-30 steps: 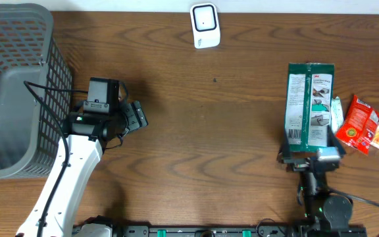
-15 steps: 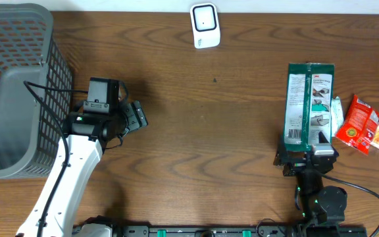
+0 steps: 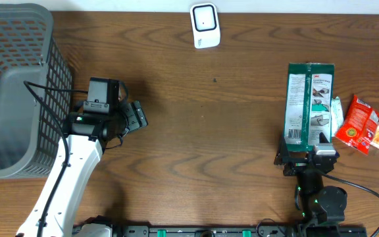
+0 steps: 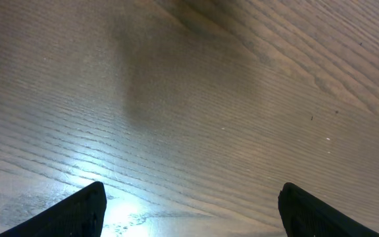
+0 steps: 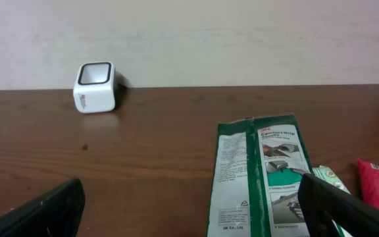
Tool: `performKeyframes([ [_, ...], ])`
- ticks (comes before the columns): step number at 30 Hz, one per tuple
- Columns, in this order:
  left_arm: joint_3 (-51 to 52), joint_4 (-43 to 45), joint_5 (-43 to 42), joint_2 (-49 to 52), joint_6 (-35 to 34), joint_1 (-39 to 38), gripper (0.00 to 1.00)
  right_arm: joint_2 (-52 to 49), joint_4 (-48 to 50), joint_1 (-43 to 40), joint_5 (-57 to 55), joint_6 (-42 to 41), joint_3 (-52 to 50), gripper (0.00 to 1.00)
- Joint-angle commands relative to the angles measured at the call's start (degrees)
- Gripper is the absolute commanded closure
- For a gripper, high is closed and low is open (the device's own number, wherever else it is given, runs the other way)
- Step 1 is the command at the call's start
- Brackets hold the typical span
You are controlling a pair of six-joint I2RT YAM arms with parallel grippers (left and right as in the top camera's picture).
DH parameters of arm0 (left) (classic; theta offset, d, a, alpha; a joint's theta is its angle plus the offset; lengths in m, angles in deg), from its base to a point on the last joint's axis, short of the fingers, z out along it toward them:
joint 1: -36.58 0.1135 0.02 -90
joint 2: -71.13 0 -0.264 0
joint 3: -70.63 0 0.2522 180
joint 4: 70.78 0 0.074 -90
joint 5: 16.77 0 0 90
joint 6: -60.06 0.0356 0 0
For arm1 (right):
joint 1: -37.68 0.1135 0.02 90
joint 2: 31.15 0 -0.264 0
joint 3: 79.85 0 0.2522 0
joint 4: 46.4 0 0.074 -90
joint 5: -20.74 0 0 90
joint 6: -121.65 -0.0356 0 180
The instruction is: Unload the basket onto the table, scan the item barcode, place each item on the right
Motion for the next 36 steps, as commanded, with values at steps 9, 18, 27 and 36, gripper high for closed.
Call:
performKeyframes([
  [9, -0.2, -0.2, 0.5, 0.1, 0.2, 0.1, 0.15, 0.4, -0.2, -0.4, -0.8, -1.0, 0.0, 0.01],
  [18, -0.2, -0.2, 0.5, 0.1, 0.2, 0.1, 0.15, 0.4, -0.2, -0.4, -0.8, -1.0, 0.0, 0.01],
  [27, -0.2, -0.2, 0.5, -2.1, 0.2, 0.1, 0.15, 0.4, -0.2, -0.4, -0.8, -1.0, 0.0, 0.01],
  [36, -0.1, -0.2, 0.5, -24.2, 0.2, 0.1, 0.15, 0.4, -0.2, -0.4, -0.8, -1.0, 0.0, 0.01],
])
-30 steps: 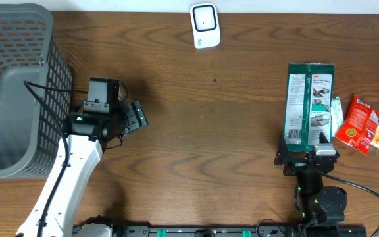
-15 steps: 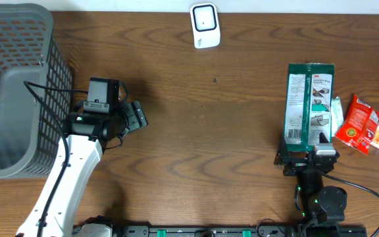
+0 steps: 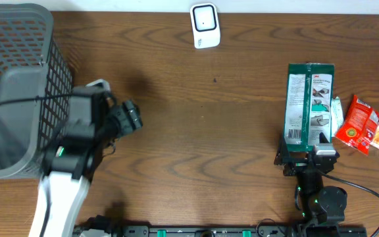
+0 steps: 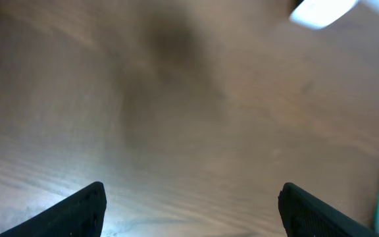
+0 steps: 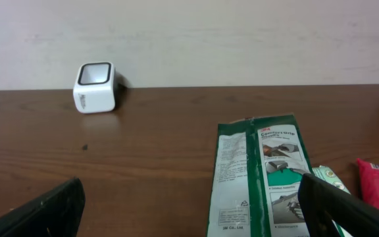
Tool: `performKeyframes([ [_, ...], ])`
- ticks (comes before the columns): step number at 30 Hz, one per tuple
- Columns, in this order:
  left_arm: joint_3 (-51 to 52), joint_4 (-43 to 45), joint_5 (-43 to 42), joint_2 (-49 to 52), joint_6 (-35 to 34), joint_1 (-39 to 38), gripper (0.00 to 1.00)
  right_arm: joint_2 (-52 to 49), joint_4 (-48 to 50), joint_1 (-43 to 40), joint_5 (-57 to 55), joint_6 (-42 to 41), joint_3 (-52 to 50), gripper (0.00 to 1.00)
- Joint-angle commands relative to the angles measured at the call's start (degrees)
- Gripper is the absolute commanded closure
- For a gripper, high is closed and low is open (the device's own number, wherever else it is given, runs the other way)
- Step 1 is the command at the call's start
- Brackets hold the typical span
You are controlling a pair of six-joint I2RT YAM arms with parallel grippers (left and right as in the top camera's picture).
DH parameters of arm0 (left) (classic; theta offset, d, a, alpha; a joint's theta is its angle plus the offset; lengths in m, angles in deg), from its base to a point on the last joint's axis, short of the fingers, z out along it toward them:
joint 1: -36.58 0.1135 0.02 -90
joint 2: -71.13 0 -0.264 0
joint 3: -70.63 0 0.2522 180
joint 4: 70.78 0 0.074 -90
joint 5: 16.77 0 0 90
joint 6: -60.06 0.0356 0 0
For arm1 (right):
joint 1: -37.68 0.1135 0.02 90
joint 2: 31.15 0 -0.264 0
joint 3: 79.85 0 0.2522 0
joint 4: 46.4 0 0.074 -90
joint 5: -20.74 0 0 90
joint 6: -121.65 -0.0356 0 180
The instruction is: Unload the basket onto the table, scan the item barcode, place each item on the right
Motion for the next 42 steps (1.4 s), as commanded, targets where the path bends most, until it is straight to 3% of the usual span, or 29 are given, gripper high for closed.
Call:
performKeyframes([
  [1, -0.1, -0.2, 0.5, -11.5, 0.2, 0.1, 0.15, 0.4, -0.2, -0.4, -0.7, -1.0, 0.0, 0.01],
  [16, 0.0, -0.2, 0.5, -39.4, 0.2, 4.1, 0.15, 0.4, -0.2, -0.4, -0.7, -1.0, 0.0, 0.01],
  [30, 0.4, -9.2, 1.7, -53.7, 0.2, 9.2, 0.15, 0.3, -0.2, -0.4, -0.7, -1.0, 0.0, 0.01],
  [35, 3.8, -3.0, 2.1, -56.3, 0.2, 10.6, 0.15, 0.3, -0.2, -0.4, -0.7, -1.0, 0.0, 0.01],
  [39, 8.6, 7.8, 2.1, -57.8, 0.2, 11.0, 0.15, 0.3, -0.2, -0.4, -0.7, -1.0, 0.0, 0.01],
  [42, 14.5, 21.6, 2.0, -58.6, 0.2, 11.0, 0.15, 0.3, -0.2, -0.4, -0.7, -1.0, 0.0, 0.01],
])
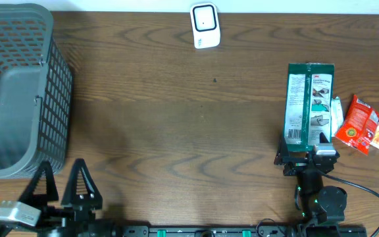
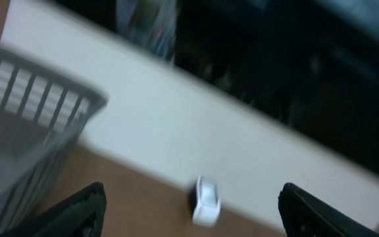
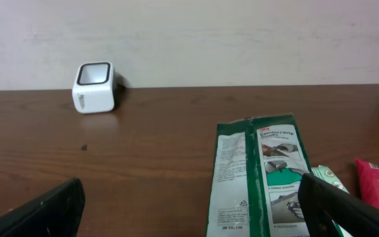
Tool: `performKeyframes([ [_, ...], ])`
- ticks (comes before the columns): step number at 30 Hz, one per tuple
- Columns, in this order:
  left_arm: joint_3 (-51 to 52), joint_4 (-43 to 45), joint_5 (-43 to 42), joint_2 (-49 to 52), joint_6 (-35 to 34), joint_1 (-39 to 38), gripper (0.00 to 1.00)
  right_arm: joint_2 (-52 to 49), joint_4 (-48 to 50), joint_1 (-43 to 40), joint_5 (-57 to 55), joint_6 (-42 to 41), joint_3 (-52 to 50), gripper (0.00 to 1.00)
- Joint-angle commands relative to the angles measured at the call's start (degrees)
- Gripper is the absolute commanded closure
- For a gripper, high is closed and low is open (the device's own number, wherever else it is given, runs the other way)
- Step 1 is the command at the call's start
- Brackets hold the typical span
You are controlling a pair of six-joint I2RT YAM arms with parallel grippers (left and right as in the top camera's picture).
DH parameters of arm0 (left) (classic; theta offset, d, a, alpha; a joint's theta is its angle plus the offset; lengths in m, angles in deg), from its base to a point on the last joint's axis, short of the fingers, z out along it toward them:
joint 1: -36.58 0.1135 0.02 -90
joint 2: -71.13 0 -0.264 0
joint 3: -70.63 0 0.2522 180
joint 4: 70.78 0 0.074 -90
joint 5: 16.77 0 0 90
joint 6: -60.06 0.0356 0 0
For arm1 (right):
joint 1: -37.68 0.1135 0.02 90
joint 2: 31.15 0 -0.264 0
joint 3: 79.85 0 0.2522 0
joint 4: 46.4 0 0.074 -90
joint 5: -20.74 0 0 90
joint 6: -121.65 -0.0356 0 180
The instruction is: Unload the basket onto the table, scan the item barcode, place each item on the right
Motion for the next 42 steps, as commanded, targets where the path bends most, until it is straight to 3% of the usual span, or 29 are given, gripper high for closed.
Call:
performKeyframes([
  [1, 6.4, 12.7, 0.5, -1.4, 0.2, 0.3, 0.15, 0.3, -0.2, -0.4, -0.6, -1.0, 0.0, 0.01],
  [8, 20.7, 41.5, 0.5, -1.4, 0.9, 0.3, 0.15, 0.3, -0.2, -0.4, -0.6, -1.0, 0.0, 0.01],
  [14, 33.1, 53.8, 0.6, -1.4, 3.3, 0.3, 0.15, 0.3, -0.2, -0.4, -0.6, -1.0, 0.0, 0.01],
  [25, 44.3, 53.9, 1.1, -1.4, 7.7, 0.3, 0.15, 0.3, -0.2, -0.4, -0.6, -1.0, 0.0, 0.01],
  [30, 45.9, 45.8, 1.2, -1.4, 9.2, 0.4, 0.15, 0.3, -0.2, -0.4, -0.6, -1.0, 0.0, 0.01],
  [38, 45.9, 35.5, -0.7, -1.4, 20.1, 0.3, 0.15, 0.3, -0.2, -0.4, -0.5, -1.0, 0.0, 0.01],
  [42, 45.9, 35.0, -2.0, -1.4, 25.9, -0.2, 0.15, 0.3, -0.2, -0.4, -0.6, -1.0, 0.0, 0.01],
])
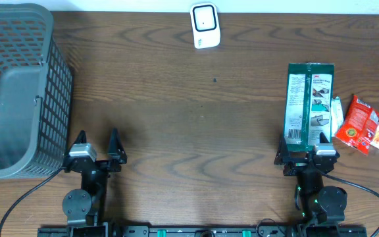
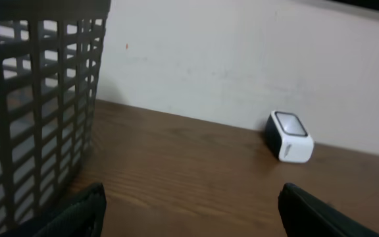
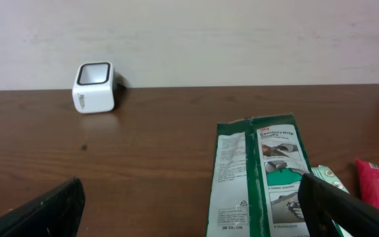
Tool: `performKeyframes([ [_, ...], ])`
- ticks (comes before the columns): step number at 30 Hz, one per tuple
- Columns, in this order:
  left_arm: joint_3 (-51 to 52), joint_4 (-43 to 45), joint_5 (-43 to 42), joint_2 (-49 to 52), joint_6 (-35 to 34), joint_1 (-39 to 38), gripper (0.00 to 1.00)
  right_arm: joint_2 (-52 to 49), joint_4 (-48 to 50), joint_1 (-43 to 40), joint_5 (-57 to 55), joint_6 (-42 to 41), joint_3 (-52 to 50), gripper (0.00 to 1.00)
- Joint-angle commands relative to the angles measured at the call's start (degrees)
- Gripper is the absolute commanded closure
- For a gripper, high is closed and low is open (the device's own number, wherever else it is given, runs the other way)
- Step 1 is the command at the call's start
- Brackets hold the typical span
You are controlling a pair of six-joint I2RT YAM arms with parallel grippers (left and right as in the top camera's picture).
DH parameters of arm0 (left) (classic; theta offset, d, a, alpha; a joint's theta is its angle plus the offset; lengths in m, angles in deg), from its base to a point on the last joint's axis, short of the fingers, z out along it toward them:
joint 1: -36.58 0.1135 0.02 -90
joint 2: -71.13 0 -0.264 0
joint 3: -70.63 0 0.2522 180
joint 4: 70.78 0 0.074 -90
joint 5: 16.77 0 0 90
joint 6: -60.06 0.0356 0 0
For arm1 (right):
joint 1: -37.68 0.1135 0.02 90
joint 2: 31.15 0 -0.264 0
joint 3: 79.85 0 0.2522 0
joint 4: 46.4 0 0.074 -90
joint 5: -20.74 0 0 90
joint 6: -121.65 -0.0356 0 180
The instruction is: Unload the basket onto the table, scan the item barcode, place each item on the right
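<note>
A flat green and white package (image 1: 308,102) lies on the brown table at the right; in the right wrist view the package (image 3: 262,174) shows its printed back. The white scanner (image 1: 204,25) stands at the far edge, also seen as the scanner (image 2: 289,135) and the scanner (image 3: 95,87). My right gripper (image 1: 306,155) sits open at the package's near end, nothing between its fingers (image 3: 45,210). My left gripper (image 1: 97,155) rests open at the front left, far from the package, with empty fingers (image 2: 77,214).
A grey mesh basket (image 1: 15,92) fills the far left, close beside the left gripper, its wall (image 2: 31,99) showing in the left wrist view. Two red packets (image 1: 357,124) and a small white-green item (image 1: 337,113) lie right of the package. A pale wall runs behind the table.
The left arm, then low at the overhead view's bottom-left corner with its camera tipped up at the wall, now sits level at the front left, facing the scanner. The right arm and package are unchanged.
First my left gripper was open over bare wood beside the basket, looking down. Then it was higher by the basket, blurred. Then it was at the table's front-left corner, and now it rests at the front left. The right gripper stayed open behind the package throughout.
</note>
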Motion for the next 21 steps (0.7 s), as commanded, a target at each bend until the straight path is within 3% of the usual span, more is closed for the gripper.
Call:
performKeyframes([
  [1, 0.1, 0.1, -1.8, -0.5, 9.0, -0.6, 0.15, 0.3, -0.2, -0.4, -0.6, -1.0, 0.0, 0.01],
  [9, 0.1, -2.8, -7.6, -0.5, 18.5, -1.4, 0.15, 0.3, -0.2, -0.4, -0.6, -1.0, 0.0, 0.01],
  [15, 0.1, -7.0, -7.1, -0.5, 18.6, -1.4, 0.15, 0.3, -0.2, -0.4, -0.6, -1.0, 0.0, 0.01],
  [21, 0.1, -6.8, 1.4, -0.5, 13.9, -1.4, 0.15, 0.3, -0.2, -0.4, -0.6, -1.0, 0.0, 0.01],
])
